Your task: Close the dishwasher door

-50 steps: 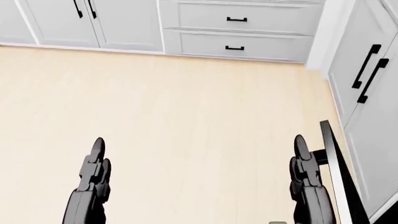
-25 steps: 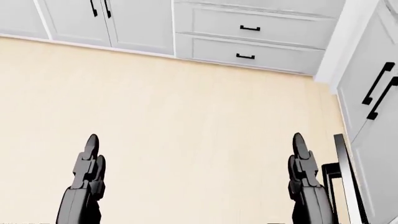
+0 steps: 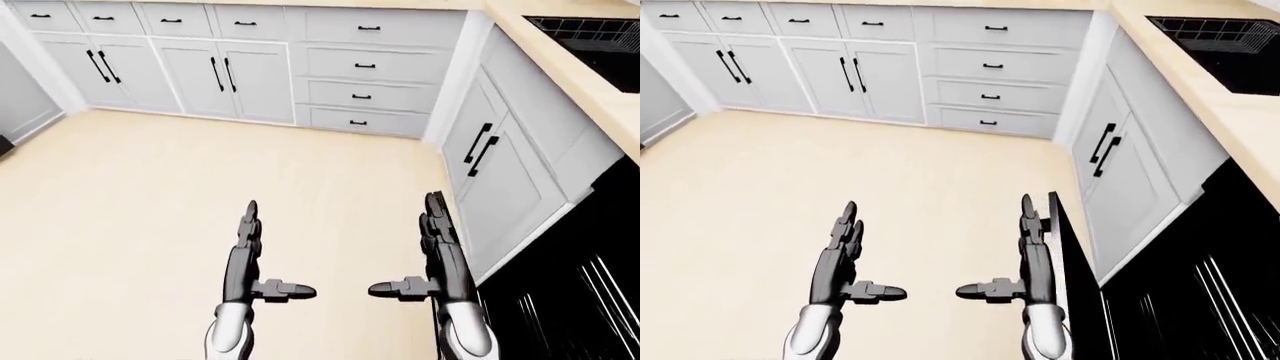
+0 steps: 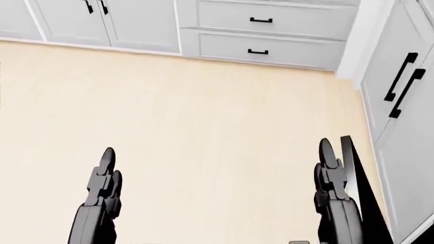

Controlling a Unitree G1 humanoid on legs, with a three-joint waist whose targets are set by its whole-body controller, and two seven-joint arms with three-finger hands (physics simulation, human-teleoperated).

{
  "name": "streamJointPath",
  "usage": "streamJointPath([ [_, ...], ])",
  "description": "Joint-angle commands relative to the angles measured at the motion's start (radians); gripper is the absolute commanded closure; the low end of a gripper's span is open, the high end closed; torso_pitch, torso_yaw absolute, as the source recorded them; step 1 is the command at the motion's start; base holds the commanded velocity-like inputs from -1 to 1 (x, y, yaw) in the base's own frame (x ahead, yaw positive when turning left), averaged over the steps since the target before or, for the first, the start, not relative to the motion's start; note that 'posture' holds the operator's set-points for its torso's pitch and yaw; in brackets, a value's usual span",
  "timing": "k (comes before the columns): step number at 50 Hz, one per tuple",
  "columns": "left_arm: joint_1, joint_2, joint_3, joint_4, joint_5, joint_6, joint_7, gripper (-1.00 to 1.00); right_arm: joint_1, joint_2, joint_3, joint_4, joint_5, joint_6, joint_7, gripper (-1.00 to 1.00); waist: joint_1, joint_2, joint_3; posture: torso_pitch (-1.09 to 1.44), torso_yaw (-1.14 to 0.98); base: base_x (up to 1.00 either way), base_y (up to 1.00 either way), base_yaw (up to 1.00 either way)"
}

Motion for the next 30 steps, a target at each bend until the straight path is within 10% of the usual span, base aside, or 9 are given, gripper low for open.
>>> streamJointPath([
  [1, -0.013, 0.005, 0.009, -0.033, 0.0, -0.028, 0.005, -1.0, -0.016, 0.004, 0.016, -0.034, -0.009, -0.023, -0.005, -1.0, 0.002, 0.013, -0.019, 0.0, 0.0, 0.0, 0.0, 0.0],
  [9, -0.013, 0.007, 0.016, -0.046, -0.006, -0.018, 0.002, -1.0, -0.082, 0.007, 0.029, 0.1, -0.005, -0.06, -0.019, -1.0, 0.008, -0.023, -0.029, 0.0, 0.0, 0.0, 0.0, 0.0],
  [30, -0.015, 0.008, 0.022, -0.053, -0.009, -0.008, 0.0, -1.0, -0.454, -0.038, -0.097, 1.022, 0.14, -0.452, -0.005, -1.0, 0.013, -0.019, -0.047, 0.0, 0.0, 0.0, 0.0, 0.0],
])
